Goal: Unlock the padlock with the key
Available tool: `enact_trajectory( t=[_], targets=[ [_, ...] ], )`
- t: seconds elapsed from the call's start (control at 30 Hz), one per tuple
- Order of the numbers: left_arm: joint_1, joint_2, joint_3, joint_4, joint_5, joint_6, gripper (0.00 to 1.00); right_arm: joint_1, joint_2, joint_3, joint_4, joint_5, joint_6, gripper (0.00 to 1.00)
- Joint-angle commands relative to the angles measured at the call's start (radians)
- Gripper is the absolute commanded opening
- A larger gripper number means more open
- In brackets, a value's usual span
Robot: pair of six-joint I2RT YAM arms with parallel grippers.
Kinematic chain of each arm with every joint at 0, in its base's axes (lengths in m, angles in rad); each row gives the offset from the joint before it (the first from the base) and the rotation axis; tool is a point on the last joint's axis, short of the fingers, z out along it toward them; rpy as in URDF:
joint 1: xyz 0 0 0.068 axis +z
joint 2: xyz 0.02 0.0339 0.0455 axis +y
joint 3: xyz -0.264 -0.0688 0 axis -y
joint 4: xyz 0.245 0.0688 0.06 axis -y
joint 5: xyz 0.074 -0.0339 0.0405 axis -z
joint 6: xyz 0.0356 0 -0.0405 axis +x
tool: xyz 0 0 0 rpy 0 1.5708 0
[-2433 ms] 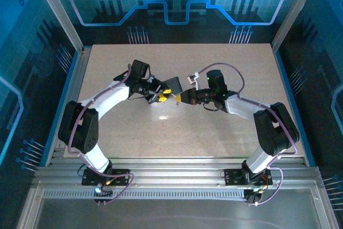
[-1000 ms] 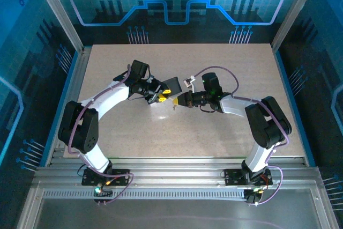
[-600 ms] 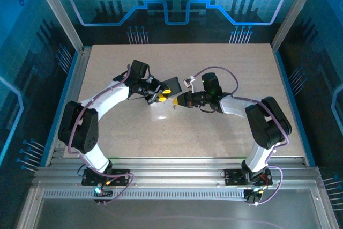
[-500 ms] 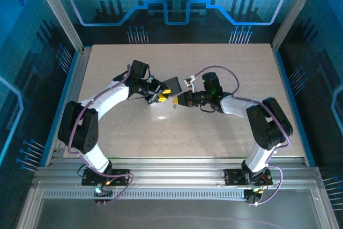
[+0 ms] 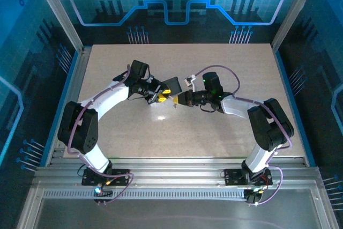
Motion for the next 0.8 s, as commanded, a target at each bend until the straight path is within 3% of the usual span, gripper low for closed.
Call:
enact_trajectory(
  t=[0.0,0.77],
  targets=[
    [0.004,-0.052,-0.004,0.016,0.026,-0.006,0.00,-0.005,-0.006,0.011,0.010,0.012,-0.006,0.00],
    [-0.016,-0.039,0.013,0.011,0.022,-0.002,0.00,-0.001,0.013,0.049,0.029,0.006,0.018,0.00]
  ],
)
